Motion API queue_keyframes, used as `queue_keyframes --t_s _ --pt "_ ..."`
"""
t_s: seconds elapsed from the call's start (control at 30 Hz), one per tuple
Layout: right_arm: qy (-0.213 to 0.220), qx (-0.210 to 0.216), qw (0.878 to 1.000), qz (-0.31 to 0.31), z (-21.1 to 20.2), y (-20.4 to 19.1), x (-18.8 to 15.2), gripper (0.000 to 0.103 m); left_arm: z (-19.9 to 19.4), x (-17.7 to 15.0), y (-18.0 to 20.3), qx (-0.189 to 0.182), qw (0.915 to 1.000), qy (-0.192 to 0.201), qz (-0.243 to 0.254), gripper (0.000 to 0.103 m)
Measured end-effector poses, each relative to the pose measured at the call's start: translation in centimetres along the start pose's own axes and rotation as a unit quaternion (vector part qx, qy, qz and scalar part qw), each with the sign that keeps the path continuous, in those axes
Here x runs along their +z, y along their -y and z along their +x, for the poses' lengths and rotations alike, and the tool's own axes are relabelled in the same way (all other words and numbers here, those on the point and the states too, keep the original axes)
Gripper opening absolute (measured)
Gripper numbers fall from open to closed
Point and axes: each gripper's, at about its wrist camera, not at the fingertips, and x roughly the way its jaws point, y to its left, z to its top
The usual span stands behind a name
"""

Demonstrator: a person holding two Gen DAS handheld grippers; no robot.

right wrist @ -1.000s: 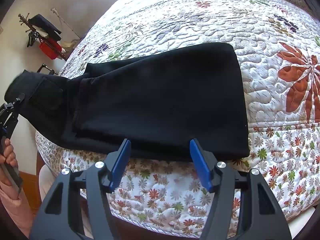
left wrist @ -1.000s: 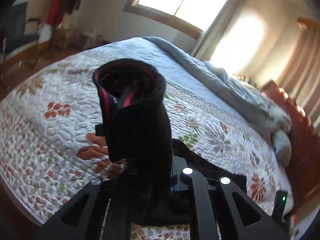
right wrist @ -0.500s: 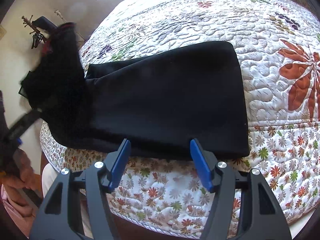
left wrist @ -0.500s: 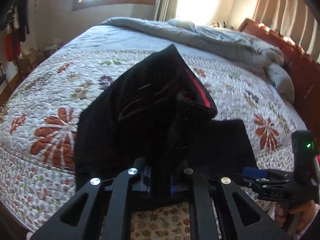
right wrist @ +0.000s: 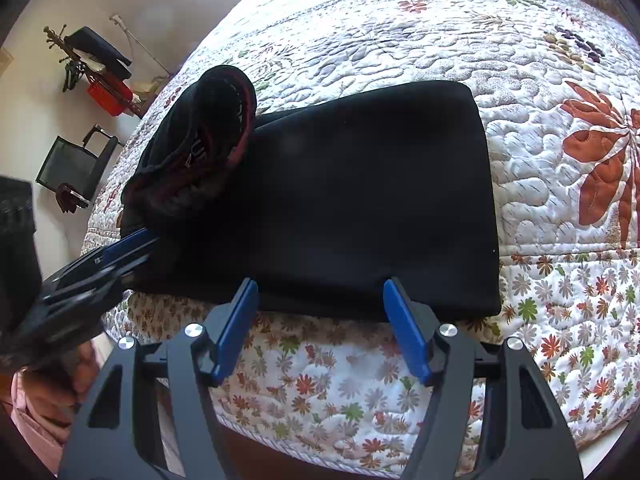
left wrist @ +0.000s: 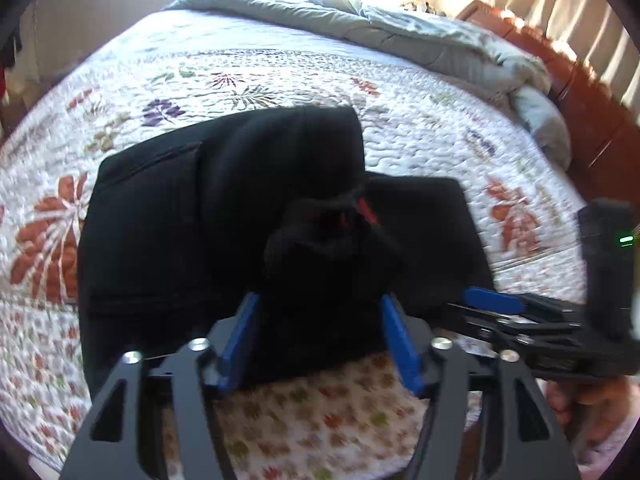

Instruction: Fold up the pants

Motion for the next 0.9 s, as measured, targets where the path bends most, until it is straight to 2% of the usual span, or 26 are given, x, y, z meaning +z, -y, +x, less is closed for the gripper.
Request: queue_keyframes --t_s 0.03,0.1,0.17,0.23,0.3,0.43,0.5,0.57,0.63,0.7,0.73,0.77,0.8,0.83,0.9 --pt "-0.004 -0.004 1.000 -0.002 -0.1 -0.2 0.1 0.065 -0.8 -0.1 -0.3 -0.004 0.9999 0.004 -0.011 0.072" --pt "-0.009 -0.013 1.000 -0.009 -0.2 -0.4 0.4 0.065 -2.4 -0.1 -1.6 0.004 0.9994 0.013 -0.032 0.073" --pt "-0.016 -0.028 0.999 -0.014 -0.2 -1.0 0.7 0.065 -3.1 0.1 -3.1 0.031 0.9983 0.012 -0.049 0.073" --pt "-0.016 -0.038 0.999 -0.019 -0.3 -1.7 1.1 0.066 -2.9 0.2 -5.4 0.080 0.9941 0.004 -0.072 0.073" --pt "-0.009 -0.036 0.999 -0.024 -0.8 -2.7 1.4 0.068 -2.6 0.1 -7.5 0.101 0.9897 -0.005 -0.101 0.073" --pt "0.002 -0.015 0.999 -0.038 -1.8 -5.0 2.5 0.081 -2.1 -0.3 -9.8 0.121 0.9846 -0.016 -0.124 0.073" --pt "-0.003 -0.002 0.999 -0.035 -1.4 -5.9 3.5 0.084 -1.8 -0.5 -10.3 0.120 0.9839 -0.019 -0.131 0.073" --pt "-0.015 0.007 0.999 -0.028 -0.2 -6.4 4.6 0.089 -1.9 -0.7 -10.6 0.117 0.9836 -0.018 -0.136 0.074" --pt "-0.041 0.008 0.999 -0.008 1.4 -6.5 5.6 0.089 -2.0 -0.7 -10.7 0.127 0.9831 -0.018 -0.131 0.077" --pt "-0.062 0.012 0.998 -0.008 3.1 -6.9 6.3 0.071 -2.3 -0.9 -10.7 0.143 0.9818 -0.017 -0.123 0.080" --pt "-0.075 0.008 0.997 -0.021 4.1 -7.4 6.4 0.041 -2.4 -1.0 -10.8 0.146 0.9815 -0.017 -0.122 0.081" --pt "-0.082 0.011 0.996 -0.030 4.5 -7.9 6.4 0.025 -2.4 -1.1 -11.0 0.146 0.9814 -0.018 -0.123 0.081" --pt "-0.083 0.005 0.996 -0.045 4.9 -8.4 6.3 0.022 -2.6 -1.3 -11.3 0.144 0.9810 -0.019 -0.128 0.082" --pt "-0.081 -0.005 0.995 -0.060 5.0 -9.0 6.3 0.009 -2.6 -1.4 -11.5 0.143 0.9807 -0.020 -0.131 0.083" --pt "-0.076 0.001 0.994 -0.077 4.0 -9.4 6.4 0.008 -2.6 -1.5 -11.8 0.140 0.9801 -0.021 -0.139 0.084"
